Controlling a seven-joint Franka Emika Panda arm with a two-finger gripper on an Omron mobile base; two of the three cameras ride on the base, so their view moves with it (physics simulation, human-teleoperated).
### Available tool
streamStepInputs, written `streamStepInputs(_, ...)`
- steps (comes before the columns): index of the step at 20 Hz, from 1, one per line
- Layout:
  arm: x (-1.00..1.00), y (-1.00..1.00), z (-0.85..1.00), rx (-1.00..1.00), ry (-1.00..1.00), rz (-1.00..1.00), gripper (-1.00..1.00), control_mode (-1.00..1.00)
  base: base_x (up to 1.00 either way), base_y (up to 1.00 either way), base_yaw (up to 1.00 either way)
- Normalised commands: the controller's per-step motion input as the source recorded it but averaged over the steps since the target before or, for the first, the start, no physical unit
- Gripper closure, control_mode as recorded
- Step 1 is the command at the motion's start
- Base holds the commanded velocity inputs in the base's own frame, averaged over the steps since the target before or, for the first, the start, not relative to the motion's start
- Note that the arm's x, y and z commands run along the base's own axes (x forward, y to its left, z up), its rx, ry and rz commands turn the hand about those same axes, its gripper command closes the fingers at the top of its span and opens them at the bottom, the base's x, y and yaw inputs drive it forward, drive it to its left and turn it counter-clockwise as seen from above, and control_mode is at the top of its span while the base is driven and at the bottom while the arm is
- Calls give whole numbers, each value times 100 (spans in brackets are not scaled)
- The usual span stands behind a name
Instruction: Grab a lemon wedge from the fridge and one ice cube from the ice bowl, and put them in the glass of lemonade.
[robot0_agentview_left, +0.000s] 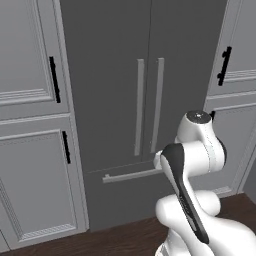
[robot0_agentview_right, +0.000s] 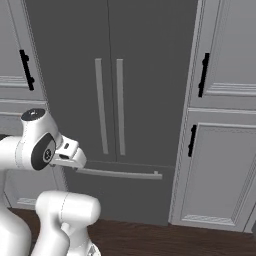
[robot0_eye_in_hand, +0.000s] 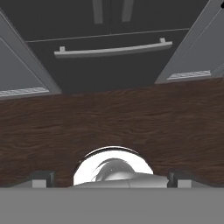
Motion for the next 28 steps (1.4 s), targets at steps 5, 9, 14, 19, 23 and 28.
streamStepInputs(5,0,0,0,0,0,0,-100,100,0,-1,9)
streamStepInputs(9,1,0,-3,0,-1,1,-100,-100,0,0,5)
streamStepInputs(14,4,0,-8,0,-6,0,-100,-100,0,0,0)
streamStepInputs(19,6,-32,-7,0,-16,0,-100,-100,0,0,0)
streamStepInputs(23,25,-32,0,0,-16,0,-100,-100,0,0,0)
streamStepInputs(28,10,-6,0,0,-7,0,-100,-100,0,0,0)
